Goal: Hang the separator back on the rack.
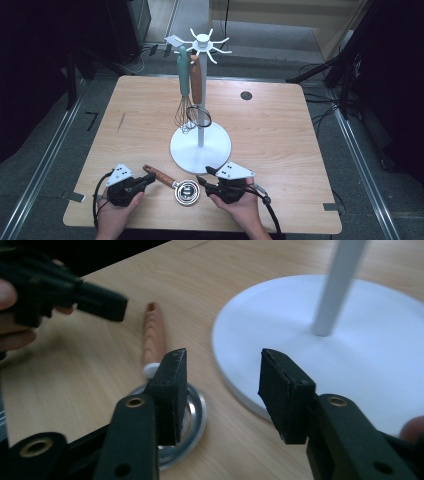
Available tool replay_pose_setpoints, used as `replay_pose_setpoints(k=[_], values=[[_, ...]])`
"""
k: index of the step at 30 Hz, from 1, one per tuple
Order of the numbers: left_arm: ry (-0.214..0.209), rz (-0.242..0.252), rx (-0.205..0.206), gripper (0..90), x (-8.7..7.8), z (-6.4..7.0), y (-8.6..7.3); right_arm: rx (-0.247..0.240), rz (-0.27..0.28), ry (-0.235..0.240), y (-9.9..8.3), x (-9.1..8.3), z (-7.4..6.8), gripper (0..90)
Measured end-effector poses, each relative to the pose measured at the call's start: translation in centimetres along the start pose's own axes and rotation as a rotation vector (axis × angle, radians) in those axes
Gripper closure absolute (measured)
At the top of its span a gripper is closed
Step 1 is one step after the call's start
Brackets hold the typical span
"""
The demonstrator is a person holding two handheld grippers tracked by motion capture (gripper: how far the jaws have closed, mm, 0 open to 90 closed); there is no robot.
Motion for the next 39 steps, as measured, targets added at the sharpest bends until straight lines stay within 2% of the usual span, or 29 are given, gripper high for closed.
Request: replay_pose_setpoints(k=[4, 9, 14, 18, 23, 25, 30, 36, 39], values=[[0.039, 0.018, -0.032, 90.0, -0.6, -2.0, 0.0, -0.012, -0.045, 0.044, -0.1, 2.2, -1.3, 65.1], [0.065, 0.033, -0.085, 88.7, -1.1, -4.2, -0.3, -0.035, -0.102, 0.085, -0.1, 4.5, -2.7, 66.6], [0.104, 0.052, -0.126, 74.9, -1.2, -5.4, -0.5, -0.056, -0.132, 0.092, 0.3, 6.0, -3.5, 66.4], [0.142, 0.074, -0.137, 63.3, -1.4, -5.9, -0.5, -0.058, -0.164, 0.091, 0.4, 7.0, -3.7, 66.2], [0.169, 0.088, -0.161, 60.5, -1.7, -6.8, -0.6, -0.083, -0.216, 0.070, -0.1, 8.1, -3.9, 66.9], [0.174, 0.090, -0.165, 60.6, -1.8, -6.9, -0.6, -0.083, -0.239, 0.066, -0.4, 8.3, -4.0, 70.6], [0.177, 0.092, -0.168, 61.2, -1.9, -7.1, -0.6, -0.105, -0.249, 0.079, -0.5, 8.0, -4.0, 71.4], [0.182, 0.099, -0.178, 61.8, -2.0, -7.3, -0.6, -0.135, -0.255, 0.094, -0.8, 6.9, -3.8, 73.1], [0.182, 0.100, -0.179, 61.8, -2.0, -7.4, -0.6, -0.136, -0.254, 0.100, -1.2, 6.2, -3.5, 73.1]])
Point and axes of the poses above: each handheld gripper's, and its own axes: x roughly forward along the jaws, y roughly out of its top, z roughly to its right, the point moved 4 cm from there along x, roughly forward along the jaws, and after that the axes turned 1 degree about y, right-handed, at the moved point
